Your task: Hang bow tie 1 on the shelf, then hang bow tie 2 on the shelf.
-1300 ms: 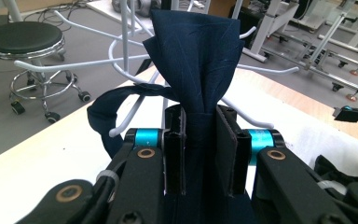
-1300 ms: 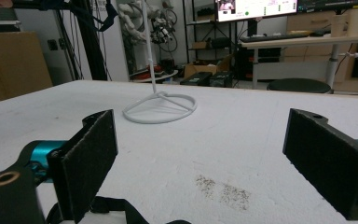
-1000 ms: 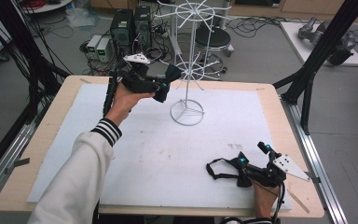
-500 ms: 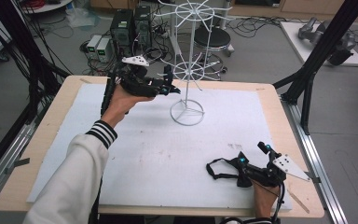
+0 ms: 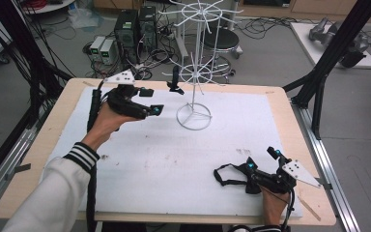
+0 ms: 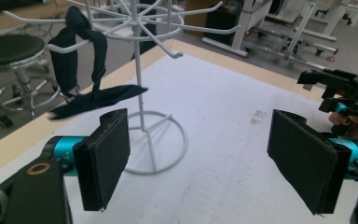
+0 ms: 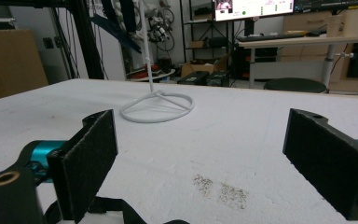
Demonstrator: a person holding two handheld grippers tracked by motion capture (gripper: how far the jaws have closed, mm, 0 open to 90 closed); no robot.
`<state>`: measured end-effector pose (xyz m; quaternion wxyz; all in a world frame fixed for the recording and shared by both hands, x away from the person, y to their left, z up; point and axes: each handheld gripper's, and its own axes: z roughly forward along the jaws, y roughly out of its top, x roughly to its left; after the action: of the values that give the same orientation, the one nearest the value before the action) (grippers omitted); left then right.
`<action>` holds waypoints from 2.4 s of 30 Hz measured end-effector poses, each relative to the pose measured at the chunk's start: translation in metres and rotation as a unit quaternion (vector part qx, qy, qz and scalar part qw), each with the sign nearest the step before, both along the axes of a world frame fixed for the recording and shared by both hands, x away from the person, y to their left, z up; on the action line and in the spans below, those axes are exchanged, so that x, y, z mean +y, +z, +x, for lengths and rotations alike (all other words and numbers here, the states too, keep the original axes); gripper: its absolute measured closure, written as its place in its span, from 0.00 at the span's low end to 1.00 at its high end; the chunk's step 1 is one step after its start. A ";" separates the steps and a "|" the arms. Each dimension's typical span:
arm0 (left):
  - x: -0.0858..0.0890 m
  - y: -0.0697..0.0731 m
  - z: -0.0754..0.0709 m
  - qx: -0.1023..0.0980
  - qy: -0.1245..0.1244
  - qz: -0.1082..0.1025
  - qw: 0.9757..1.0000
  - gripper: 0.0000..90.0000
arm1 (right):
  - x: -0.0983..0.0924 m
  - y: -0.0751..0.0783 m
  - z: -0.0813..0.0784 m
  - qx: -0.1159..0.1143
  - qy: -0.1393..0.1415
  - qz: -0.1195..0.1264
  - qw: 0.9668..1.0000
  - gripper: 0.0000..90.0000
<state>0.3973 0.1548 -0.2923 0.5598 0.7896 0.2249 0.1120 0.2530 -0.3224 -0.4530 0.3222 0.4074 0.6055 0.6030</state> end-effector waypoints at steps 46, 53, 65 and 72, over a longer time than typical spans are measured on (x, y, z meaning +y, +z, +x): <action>0.116 -0.115 -0.093 -0.112 0.123 -0.097 0.981 0.19 | 0.002 0.000 -0.001 -0.003 -0.008 -0.005 1.000 0.10; 0.117 -0.116 -0.093 -0.116 0.123 -0.099 0.981 0.19 | 0.002 0.000 -0.001 -0.001 -0.007 -0.004 1.000 0.10; 0.116 -0.120 -0.097 -0.116 0.119 -0.098 0.981 0.19 | -0.004 0.011 -0.006 -0.011 -0.012 0.003 1.000 0.10; 0.114 -0.123 -0.099 -0.115 0.110 -0.099 0.982 0.19 | -0.011 0.025 -0.013 0.007 -0.007 -0.010 1.000 0.10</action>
<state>0.2981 0.2691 -0.4151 0.6416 0.6826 0.2542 0.2402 0.2405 -0.3337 -0.4280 0.3259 0.4128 0.6109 0.5918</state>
